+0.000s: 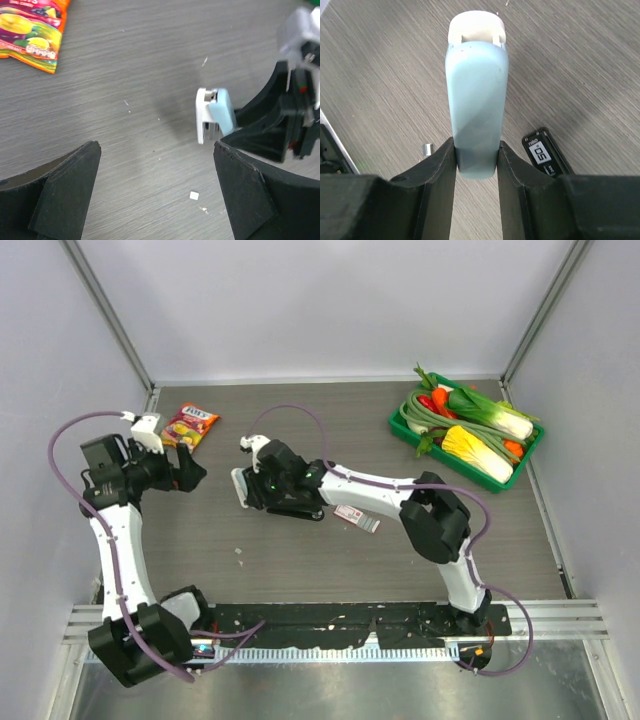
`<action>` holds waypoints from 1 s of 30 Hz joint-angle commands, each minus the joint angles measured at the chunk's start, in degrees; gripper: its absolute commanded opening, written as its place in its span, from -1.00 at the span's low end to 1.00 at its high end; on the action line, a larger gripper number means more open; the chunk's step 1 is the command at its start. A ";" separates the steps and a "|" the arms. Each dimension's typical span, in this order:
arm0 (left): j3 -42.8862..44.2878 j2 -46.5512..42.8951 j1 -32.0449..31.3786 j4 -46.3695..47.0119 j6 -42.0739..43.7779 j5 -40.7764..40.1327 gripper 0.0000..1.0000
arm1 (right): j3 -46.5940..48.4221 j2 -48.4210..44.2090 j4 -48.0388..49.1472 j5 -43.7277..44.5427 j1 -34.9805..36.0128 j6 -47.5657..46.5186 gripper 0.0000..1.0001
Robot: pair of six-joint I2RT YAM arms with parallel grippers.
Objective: Unload the staples from the stapler
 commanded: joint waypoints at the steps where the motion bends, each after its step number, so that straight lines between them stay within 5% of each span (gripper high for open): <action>1: 3.67 2.56 4.01 2.47 -7.60 7.89 0.99 | 11.49 6.70 -6.92 0.39 0.42 -1.80 -0.98; 15: 0.16 -2.89 3.92 2.46 -9.09 7.36 0.99 | 44.21 27.74 -33.66 12.08 0.34 -1.02 -0.99; 18: -0.90 -2.63 3.92 3.69 -11.29 8.94 1.00 | 43.95 27.83 -32.35 12.09 0.42 -0.05 -0.62; 19: -1.16 -2.80 3.92 4.48 -12.08 9.12 0.99 | 43.95 27.91 -32.17 12.00 0.42 0.04 -0.29; 25: -2.04 -2.71 3.92 4.40 -11.91 9.12 1.00 | 45.88 27.92 -32.25 12.26 0.07 -0.14 0.58; 30: -2.22 -3.24 3.92 3.78 -10.68 8.95 1.00 | 46.50 25.99 -34.19 13.23 -0.37 -2.15 0.66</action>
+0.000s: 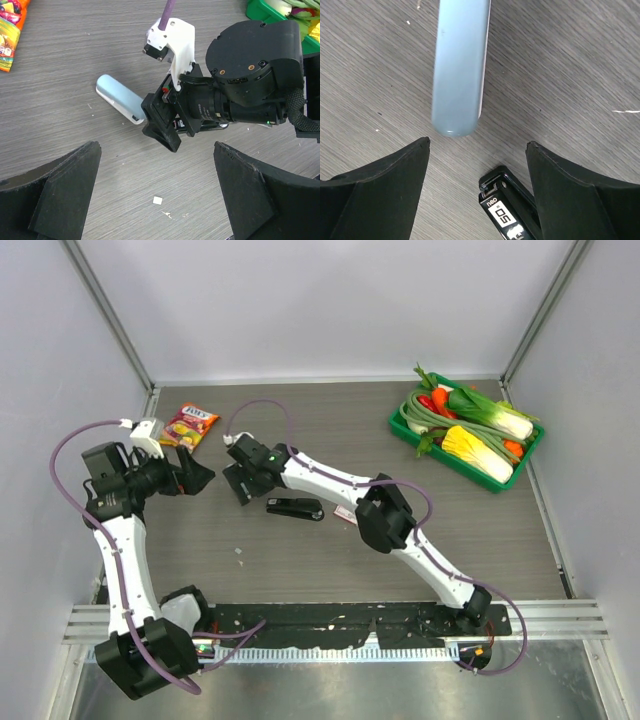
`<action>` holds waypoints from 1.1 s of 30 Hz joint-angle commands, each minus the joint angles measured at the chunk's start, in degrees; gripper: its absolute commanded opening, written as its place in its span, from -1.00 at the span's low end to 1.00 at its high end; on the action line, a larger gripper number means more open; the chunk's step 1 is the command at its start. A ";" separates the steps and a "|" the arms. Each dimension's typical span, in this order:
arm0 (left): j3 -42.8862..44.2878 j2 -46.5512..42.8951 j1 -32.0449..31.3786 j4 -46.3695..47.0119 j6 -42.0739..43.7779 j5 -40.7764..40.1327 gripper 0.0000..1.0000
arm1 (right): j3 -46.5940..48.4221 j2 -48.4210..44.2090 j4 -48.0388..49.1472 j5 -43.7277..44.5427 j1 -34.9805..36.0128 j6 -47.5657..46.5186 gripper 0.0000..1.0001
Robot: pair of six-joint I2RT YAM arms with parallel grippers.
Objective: Unload the staples from the stapler
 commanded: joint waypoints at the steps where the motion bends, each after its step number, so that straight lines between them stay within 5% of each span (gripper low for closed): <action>1: -0.10 -0.64 0.23 1.25 0.58 1.41 1.00 | 1.50 -3.63 -1.40 2.36 -0.63 -2.35 0.67; 14: -0.62 1.82 -0.12 1.07 0.49 4.04 0.99 | -42.52 -35.97 9.41 -2.64 -4.50 -16.50 0.71; 33: 0.17 2.35 -1.35 -0.25 2.69 4.92 1.00 | -39.74 -30.10 5.90 -7.65 -4.58 -24.86 0.72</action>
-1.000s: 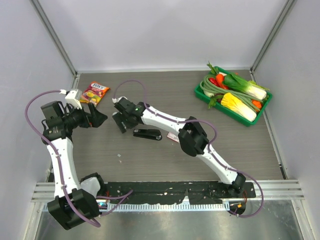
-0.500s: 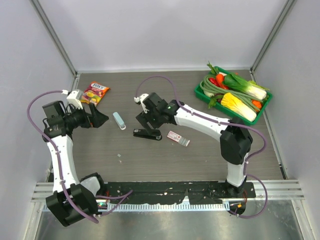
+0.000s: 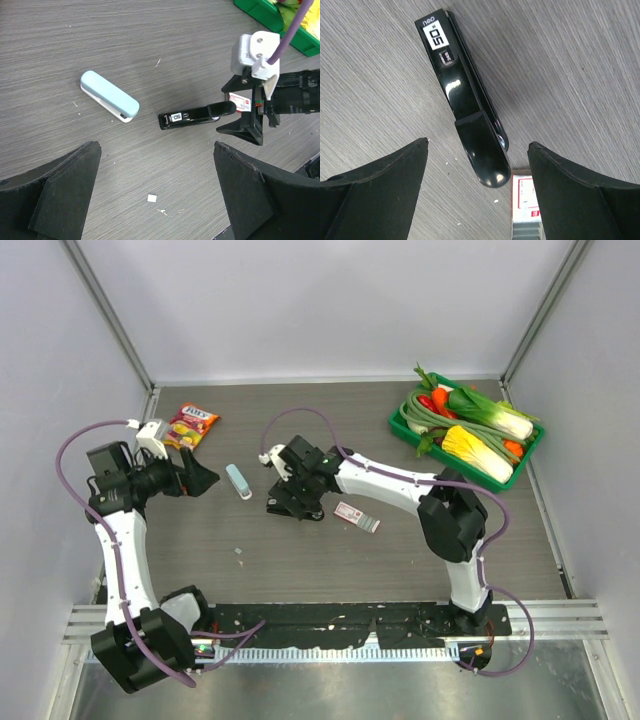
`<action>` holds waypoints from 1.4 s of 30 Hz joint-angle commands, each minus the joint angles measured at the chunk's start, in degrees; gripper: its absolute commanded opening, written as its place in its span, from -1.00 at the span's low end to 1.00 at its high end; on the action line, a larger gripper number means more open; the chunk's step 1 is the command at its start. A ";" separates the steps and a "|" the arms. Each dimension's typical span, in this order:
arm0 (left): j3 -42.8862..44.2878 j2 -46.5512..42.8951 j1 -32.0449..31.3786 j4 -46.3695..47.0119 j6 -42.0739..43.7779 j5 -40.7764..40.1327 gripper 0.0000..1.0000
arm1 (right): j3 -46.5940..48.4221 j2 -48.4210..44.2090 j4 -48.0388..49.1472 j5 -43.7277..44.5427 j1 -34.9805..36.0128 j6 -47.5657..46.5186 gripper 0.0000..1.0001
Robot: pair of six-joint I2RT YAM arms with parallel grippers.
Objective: Unload the staples from the stapler
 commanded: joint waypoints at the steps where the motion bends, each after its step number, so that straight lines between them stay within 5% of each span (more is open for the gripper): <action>1: 0.89 0.18 -0.44 0.47 0.72 2.04 0.99 | 4.02 2.34 -1.14 -1.95 0.09 -2.61 0.72; 13: 0.80 0.19 -2.46 -0.84 1.77 -0.07 0.99 | 3.94 4.89 -1.58 -1.86 0.09 -2.34 0.27; 23: -0.16 -0.34 -5.53 -0.05 1.25 -1.47 1.00 | 2.45 3.14 2.19 -3.61 0.09 3.19 -0.98; 29: -1.31 0.09 -12.20 0.21 0.29 -4.38 0.99 | -5.00 -3.36 11.85 -6.34 -1.22 10.65 -0.98; 33: -2.19 0.71 -15.99 2.84 -2.70 -5.35 0.99 | -15.20 -11.44 27.62 -10.81 -3.86 18.47 -0.98; 42: -5.60 0.81 -16.52 12.14 -10.26 7.81 1.00 | -32.17 -25.41 56.72 -21.80 -9.75 39.98 -0.98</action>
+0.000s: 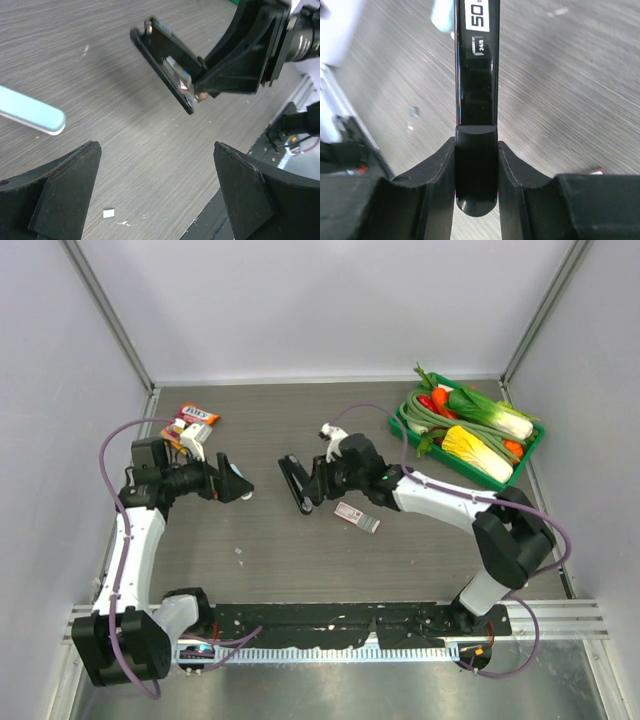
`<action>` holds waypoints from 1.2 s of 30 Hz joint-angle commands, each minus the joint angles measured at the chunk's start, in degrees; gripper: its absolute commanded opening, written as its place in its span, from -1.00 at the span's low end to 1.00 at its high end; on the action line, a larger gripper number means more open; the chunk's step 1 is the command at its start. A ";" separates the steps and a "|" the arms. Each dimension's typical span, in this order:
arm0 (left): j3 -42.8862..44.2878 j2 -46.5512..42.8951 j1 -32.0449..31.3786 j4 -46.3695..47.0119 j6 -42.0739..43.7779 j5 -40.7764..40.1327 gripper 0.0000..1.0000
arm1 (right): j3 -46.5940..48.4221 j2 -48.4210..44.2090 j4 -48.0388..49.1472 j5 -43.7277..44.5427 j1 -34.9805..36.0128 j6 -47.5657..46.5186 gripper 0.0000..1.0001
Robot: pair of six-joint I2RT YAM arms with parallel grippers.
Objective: Unload the staples from the stapler
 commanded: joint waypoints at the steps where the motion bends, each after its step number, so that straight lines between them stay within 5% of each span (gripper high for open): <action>1: -3.21 -1.19 -0.17 9.49 -6.45 11.13 1.00 | -5.05 -7.94 28.43 -7.32 -1.42 15.66 -0.98; 11: -6.64 1.63 -0.35 21.53 -17.18 24.24 0.99 | -14.47 -2.77 71.06 -10.40 -1.95 43.71 -0.98; 23: -10.25 2.94 -6.24 37.08 -27.38 22.84 1.00 | -14.12 3.56 85.76 -11.28 -1.34 53.47 -0.98; 29: -10.86 4.35 -6.24 46.23 -35.12 23.01 1.00 | -15.09 3.74 85.59 -11.10 -0.72 52.77 -0.98; 36: -11.21 5.14 -9.31 45.63 -34.25 23.28 1.00 | -13.24 6.90 87.79 -11.37 0.33 54.09 -0.98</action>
